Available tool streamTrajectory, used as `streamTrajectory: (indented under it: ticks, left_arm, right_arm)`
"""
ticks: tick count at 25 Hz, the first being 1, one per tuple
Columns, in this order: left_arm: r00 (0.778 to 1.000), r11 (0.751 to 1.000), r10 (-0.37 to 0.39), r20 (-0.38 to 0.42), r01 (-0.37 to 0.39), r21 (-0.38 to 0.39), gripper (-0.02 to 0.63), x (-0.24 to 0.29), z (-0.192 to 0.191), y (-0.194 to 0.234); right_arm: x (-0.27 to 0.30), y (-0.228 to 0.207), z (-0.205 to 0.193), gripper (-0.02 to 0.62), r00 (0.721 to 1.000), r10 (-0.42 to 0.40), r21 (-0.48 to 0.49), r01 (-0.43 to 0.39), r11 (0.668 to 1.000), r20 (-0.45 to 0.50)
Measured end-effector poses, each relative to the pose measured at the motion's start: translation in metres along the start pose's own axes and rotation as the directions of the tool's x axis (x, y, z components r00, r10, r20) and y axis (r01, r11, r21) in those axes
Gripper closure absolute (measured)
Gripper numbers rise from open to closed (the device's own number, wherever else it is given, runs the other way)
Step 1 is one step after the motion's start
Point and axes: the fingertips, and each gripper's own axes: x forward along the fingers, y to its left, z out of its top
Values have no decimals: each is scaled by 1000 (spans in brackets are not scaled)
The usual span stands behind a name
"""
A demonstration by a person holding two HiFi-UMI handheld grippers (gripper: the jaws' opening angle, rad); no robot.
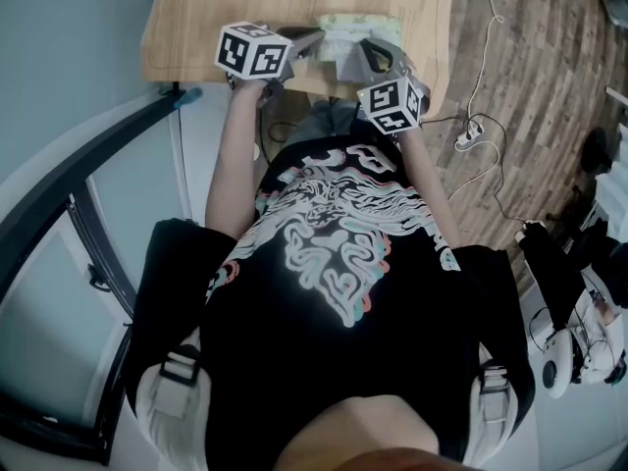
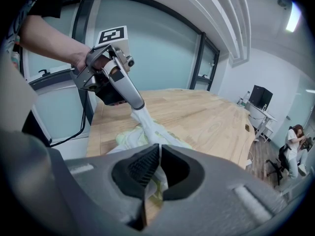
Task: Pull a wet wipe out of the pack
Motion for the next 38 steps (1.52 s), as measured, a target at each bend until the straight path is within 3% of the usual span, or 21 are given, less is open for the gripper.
streamTrajectory:
  ticks: [38]
  left_arm:
    - [998,999,31,49,-30,-13,609,-23,-6,9]
  right_arm:
    - [-1,2,-3,581,1000,-22,7,22,1000,-11]
